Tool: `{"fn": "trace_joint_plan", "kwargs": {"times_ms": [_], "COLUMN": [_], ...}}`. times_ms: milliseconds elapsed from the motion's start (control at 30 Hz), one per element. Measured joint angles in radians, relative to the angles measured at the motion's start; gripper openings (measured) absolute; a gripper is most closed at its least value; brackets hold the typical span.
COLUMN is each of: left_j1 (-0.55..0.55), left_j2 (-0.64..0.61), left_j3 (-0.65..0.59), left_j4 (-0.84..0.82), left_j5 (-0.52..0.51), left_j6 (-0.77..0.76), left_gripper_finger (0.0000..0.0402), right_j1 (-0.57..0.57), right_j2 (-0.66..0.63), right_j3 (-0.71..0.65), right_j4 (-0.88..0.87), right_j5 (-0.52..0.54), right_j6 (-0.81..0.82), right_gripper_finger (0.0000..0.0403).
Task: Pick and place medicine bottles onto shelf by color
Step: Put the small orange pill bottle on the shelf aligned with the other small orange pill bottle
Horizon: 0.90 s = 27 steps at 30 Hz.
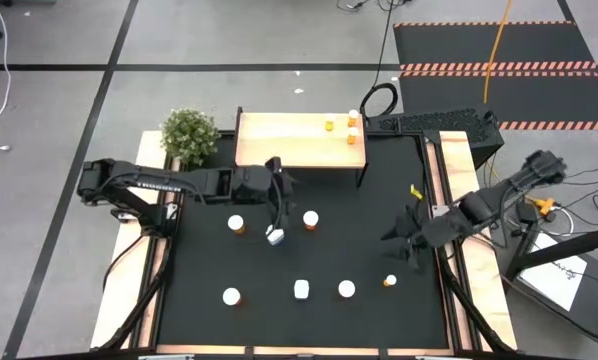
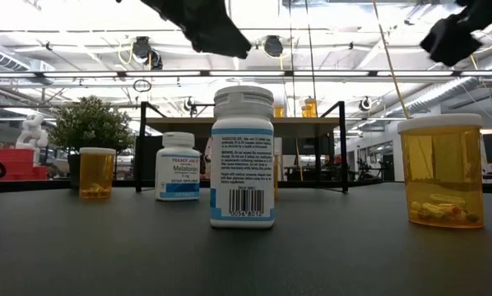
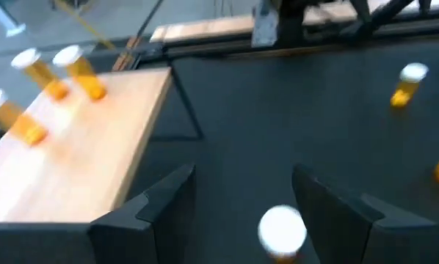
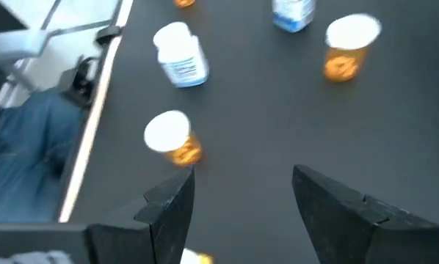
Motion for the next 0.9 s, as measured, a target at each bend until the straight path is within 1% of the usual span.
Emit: {"fn": "trace_joint_plan", "kwargs": {"times_ms": [33, 167, 400, 567, 667, 800, 900], "left_j1": [-0.011, -0.057, -0.118, -0.147, -0.16, -0.179, -0.191], "left_j2": [0.001, 0.008, 0.011, 0.012, 0.012, 0.012, 0.012], "left_j3": [-0.012, -0.037, -0.062, -0.063, -0.063, -0.063, -0.063], "left_j4": [0.028, 0.042, 0.09, 0.098, 0.099, 0.1, 0.1], "left_j5": [0.0, 0.0, 0.0, 0.0, -0.003, -0.028, -0.043], "left_j6": [-0.001, 0.001, -0.015, -0.041, -0.049, -0.051, -0.053], "left_gripper_finger": [0.0227, 0.0227, 0.0227, 0.0227, 0.0227, 0.0227, 0.0227], "right_j1": [0.032, 0.145, 0.259, 0.303, 0.318, 0.329, 0.329], "right_j2": [0.014, 0.097, 0.247, 0.317, 0.347, 0.375, 0.385], "right_j3": [0.0, 0.0, 0.0, 0.0, 0.0, 0.0, 0.0], "right_j4": [0.0, 0.005, 0.084, 0.093, 0.122, 0.117, 0.1], "right_j5": [0.003, 0.049, 0.073, 0.074, 0.076, 0.078, 0.078], "right_j6": [0.026, 0.117, 0.224, 0.284, 0.291, 0.301, 0.305], "right_gripper_finger": [0.0226, 0.0226, 0.0226, 0.0234, 0.0245, 0.0258, 0.026]}}
